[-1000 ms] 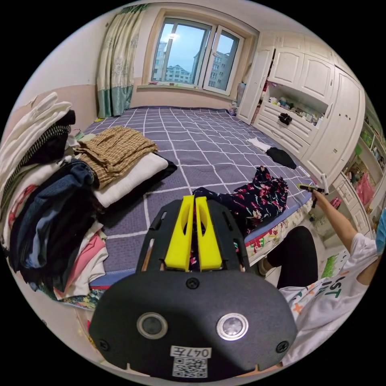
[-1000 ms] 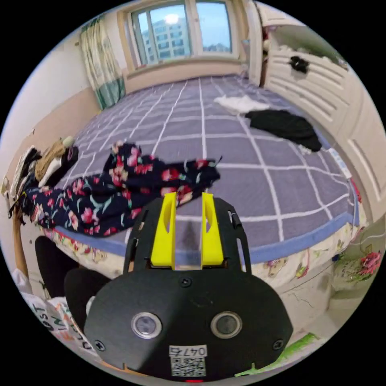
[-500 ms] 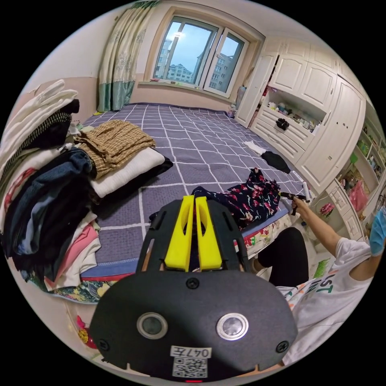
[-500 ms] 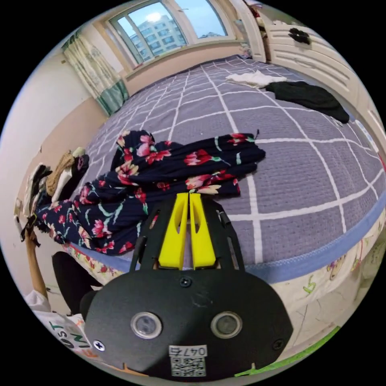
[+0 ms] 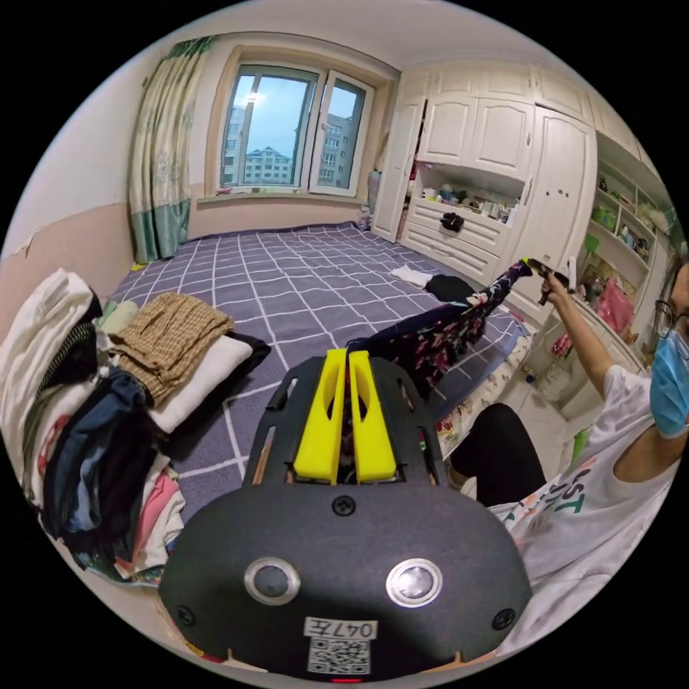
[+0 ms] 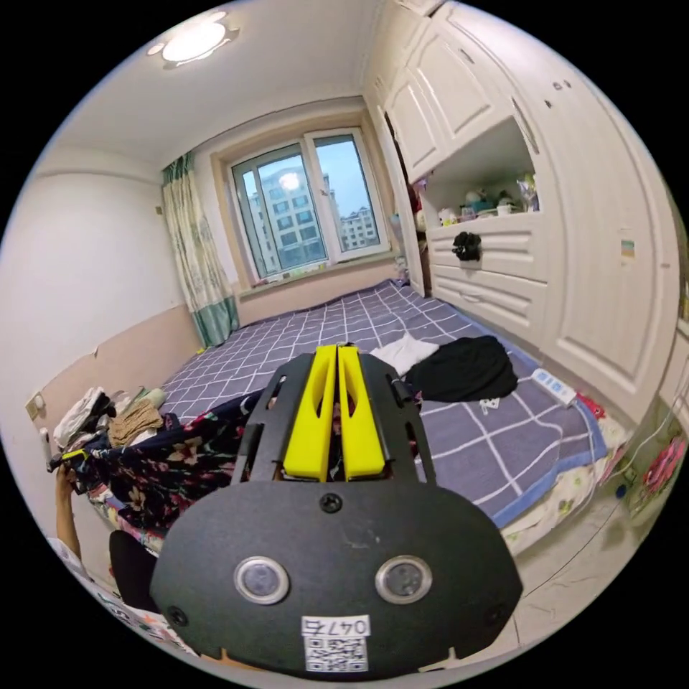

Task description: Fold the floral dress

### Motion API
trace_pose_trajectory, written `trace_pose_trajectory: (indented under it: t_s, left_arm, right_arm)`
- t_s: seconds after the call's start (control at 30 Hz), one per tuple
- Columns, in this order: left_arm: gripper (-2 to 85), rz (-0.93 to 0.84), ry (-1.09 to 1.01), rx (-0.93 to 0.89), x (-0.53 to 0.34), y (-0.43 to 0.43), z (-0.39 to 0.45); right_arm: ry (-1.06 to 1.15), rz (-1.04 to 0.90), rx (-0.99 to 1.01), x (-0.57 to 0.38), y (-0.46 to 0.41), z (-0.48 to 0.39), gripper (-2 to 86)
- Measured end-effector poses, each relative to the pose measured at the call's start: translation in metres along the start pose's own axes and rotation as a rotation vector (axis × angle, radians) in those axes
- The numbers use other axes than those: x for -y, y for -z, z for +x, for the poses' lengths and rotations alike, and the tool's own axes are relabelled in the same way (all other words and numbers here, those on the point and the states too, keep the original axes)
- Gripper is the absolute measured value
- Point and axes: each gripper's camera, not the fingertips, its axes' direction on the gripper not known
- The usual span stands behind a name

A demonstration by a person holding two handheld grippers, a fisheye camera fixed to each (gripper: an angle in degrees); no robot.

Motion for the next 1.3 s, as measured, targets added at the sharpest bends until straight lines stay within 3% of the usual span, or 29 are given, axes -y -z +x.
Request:
trace_pose_trajectory:
  t_s: [0.23,0.43,0.63,0.83,0.9,1.0,1.1,1.3]
  left_arm:
    - [-0.8,-0.009,-0.027,0.307,0.039,-0.047,0.018]
    - [-0.7,-0.075,0.059,0.526,0.088,-0.135,-0.029]
    - [-0.5,-0.223,0.080,0.736,0.110,-0.249,-0.076]
    - [2.7,-0.337,0.044,0.739,0.098,-0.328,-0.101]
    - [8.4,-0.348,0.057,0.694,0.096,-0.337,-0.109]
    - [14.4,-0.345,0.137,0.493,0.099,-0.336,-0.128]
    - [17.6,-0.294,0.175,0.317,0.110,-0.306,-0.138]
    - [17.2,-0.143,0.109,0.368,0.095,-0.186,-0.094]
  right_arm:
    - [0.104,-0.029,-0.099,0.060,-0.097,-0.061,-0.5]
    - [0.224,-0.029,-0.181,0.085,-0.261,-0.126,-0.5]
    - [0.340,-0.126,-0.252,0.045,-0.455,-0.188,-0.4]
    - [0.421,-0.261,-0.310,-0.027,-0.598,-0.227,1.6]
    - [0.436,-0.429,-0.291,-0.053,-0.647,-0.232,9.3]
    - [0.392,-0.566,-0.257,-0.069,-0.675,-0.229,17.0]
    - [0.322,-0.487,-0.182,-0.056,-0.644,-0.215,14.8]
    - [0.329,-0.162,-0.054,-0.027,-0.464,-0.180,7.5]
